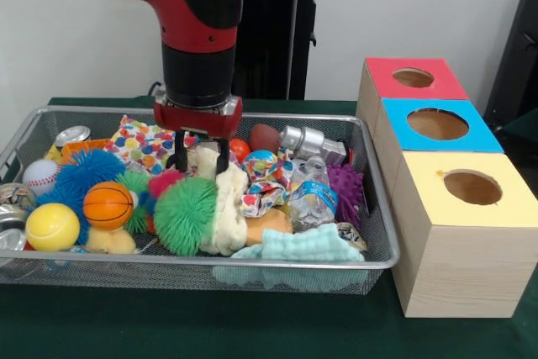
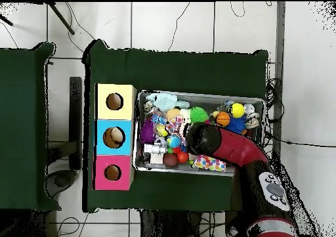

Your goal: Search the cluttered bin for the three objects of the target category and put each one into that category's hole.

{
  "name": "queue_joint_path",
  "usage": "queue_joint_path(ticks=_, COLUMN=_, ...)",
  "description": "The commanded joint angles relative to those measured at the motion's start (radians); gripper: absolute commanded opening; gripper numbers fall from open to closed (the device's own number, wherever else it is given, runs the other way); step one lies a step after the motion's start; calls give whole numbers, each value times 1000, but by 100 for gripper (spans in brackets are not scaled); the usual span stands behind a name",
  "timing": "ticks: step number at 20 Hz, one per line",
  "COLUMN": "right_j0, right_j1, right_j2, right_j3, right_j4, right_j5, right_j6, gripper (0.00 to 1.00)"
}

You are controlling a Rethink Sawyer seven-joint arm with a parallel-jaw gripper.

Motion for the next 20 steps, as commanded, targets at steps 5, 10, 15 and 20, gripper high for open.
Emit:
queue_joint_path(ticks=5, right_j0=-16, right_j1=-122, right_j2=110, right_j3=-121, right_j4=64, right_j5=326, right_j6=47, gripper=100)
queue_joint_path(ticks=10, right_j0=-32, right_j1=-95, right_j2=136, right_j3=-156, right_j4=71, right_j5=319, right_j6=28, gripper=100)
queue_joint_path(ticks=15, right_j0=-59, right_j1=-3, right_j2=174, right_j3=-252, right_j4=38, right_j5=237, right_j6=-38, gripper=100)
queue_joint_path(ticks=20, right_j0=-89, right_j1=79, right_j2=211, right_j3=-338, right_j4=8, right_j5=182, right_j6=-74, gripper=100)
